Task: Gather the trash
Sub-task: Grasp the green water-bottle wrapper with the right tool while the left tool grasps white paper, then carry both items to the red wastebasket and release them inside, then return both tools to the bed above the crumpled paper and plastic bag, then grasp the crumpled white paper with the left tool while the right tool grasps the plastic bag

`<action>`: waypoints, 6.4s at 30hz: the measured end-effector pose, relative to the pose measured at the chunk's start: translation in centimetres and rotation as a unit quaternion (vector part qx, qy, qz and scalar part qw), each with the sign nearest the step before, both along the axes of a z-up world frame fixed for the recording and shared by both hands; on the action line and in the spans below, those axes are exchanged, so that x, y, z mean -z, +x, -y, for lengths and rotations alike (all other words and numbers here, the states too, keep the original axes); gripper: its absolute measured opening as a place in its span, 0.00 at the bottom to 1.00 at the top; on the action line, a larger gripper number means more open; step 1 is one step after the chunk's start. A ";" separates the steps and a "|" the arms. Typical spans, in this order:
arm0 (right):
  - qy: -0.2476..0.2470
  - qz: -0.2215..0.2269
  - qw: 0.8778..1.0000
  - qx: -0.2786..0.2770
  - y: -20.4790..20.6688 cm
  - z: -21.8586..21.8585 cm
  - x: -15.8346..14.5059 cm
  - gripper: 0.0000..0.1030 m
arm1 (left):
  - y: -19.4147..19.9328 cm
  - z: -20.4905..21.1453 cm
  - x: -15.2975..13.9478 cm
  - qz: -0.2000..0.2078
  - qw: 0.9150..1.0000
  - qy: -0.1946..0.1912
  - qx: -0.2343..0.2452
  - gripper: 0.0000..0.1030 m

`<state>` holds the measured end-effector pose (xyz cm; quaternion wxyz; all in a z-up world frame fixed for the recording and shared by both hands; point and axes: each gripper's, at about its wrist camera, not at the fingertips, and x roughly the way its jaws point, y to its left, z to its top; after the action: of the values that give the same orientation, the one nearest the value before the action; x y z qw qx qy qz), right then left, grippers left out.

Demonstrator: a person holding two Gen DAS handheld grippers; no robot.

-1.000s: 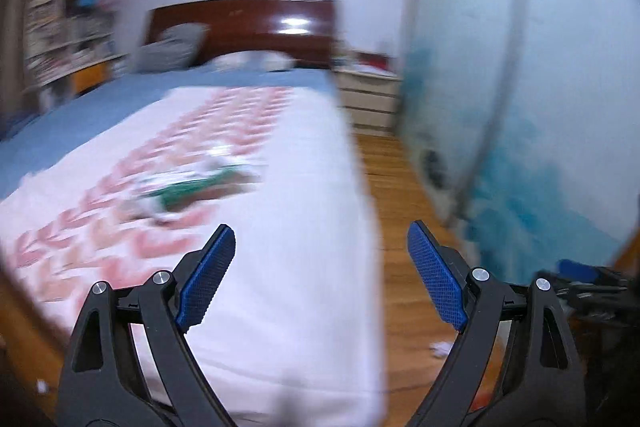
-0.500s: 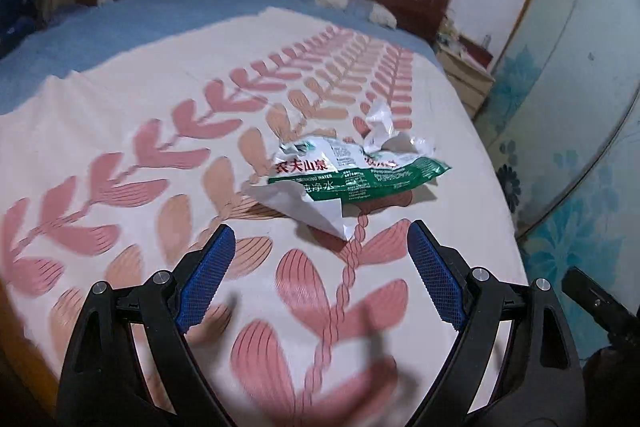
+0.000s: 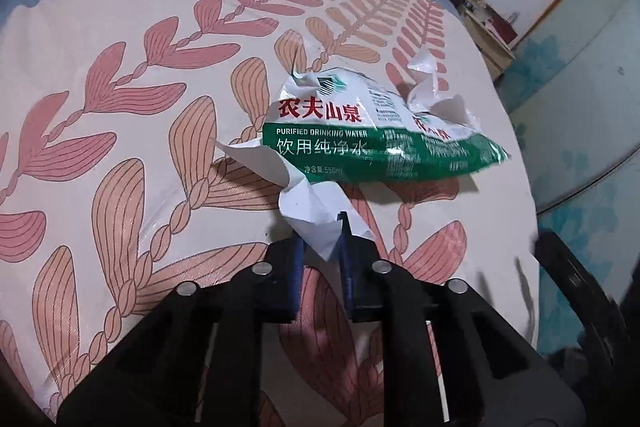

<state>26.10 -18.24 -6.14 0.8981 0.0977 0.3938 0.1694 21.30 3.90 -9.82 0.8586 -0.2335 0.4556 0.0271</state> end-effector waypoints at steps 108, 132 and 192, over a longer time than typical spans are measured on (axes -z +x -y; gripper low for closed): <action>-0.042 -0.168 0.919 0.354 -51.9 62.4 6.2 0.43 | -31.2 67.6 -0.2 -0.038 0.824 0.115 0.553 0.59; -0.088 -0.028 0.981 0.169 -34.5 43.8 -5.1 0.51 | -20.3 34.1 -13.7 0.108 0.962 0.107 0.226 0.69; -0.163 0.046 0.978 -0.124 14.8 -6.6 1.9 0.17 | 5.5 -1.4 0.4 0.035 0.996 -0.042 -0.075 0.44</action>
<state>40.92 -11.62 -8.03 0.8911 -0.1075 0.3836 0.2172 26.76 5.29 -10.21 0.8591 -0.3037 0.4069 0.0638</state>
